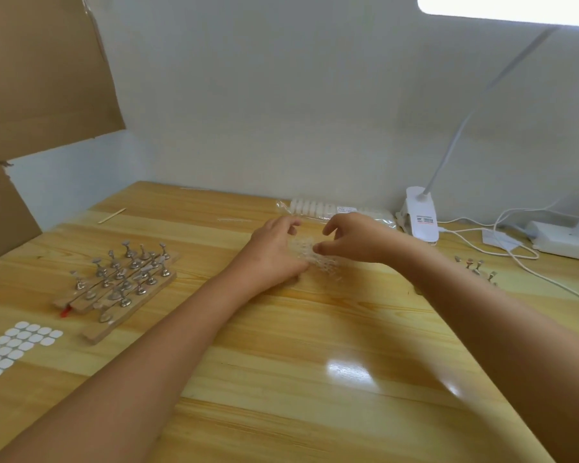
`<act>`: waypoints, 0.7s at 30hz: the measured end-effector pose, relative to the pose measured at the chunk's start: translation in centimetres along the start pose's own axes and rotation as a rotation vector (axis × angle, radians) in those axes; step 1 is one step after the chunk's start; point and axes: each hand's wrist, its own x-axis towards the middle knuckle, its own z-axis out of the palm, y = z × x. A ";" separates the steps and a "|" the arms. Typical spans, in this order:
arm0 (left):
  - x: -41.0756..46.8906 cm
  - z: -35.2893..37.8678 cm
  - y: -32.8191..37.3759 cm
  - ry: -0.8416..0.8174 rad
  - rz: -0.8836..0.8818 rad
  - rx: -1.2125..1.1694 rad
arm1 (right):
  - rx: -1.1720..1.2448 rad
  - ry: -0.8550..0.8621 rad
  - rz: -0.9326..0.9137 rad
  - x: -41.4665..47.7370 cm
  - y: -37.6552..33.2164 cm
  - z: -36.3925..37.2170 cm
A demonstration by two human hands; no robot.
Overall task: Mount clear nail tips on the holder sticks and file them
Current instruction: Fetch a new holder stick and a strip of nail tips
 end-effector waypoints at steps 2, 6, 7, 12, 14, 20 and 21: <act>0.2 -0.3 -0.2 0.102 -0.014 -0.109 | 0.000 -0.051 0.023 -0.4 0.6 -0.4; 0.6 -0.8 -0.7 0.339 -0.082 -0.390 | -0.018 -0.215 0.100 -1.0 0.5 0.1; 0.7 -0.9 -0.9 0.365 -0.098 -0.426 | -0.011 -0.210 0.088 -0.9 0.3 0.3; 0.2 -0.7 -1.7 0.364 -0.134 -0.451 | 0.043 -0.078 0.052 1.2 -1.7 1.0; 0.1 -0.6 -1.8 0.370 -0.138 -0.446 | 0.148 -0.069 0.049 2.0 -2.5 1.2; 0.0 -0.5 -1.6 0.390 -0.088 -0.380 | 0.135 0.080 -0.101 -1.7 -0.8 -0.2; 0.0 -0.5 -1.6 0.386 -0.069 -0.355 | 0.139 0.097 -0.129 -3.4 0.2 -0.7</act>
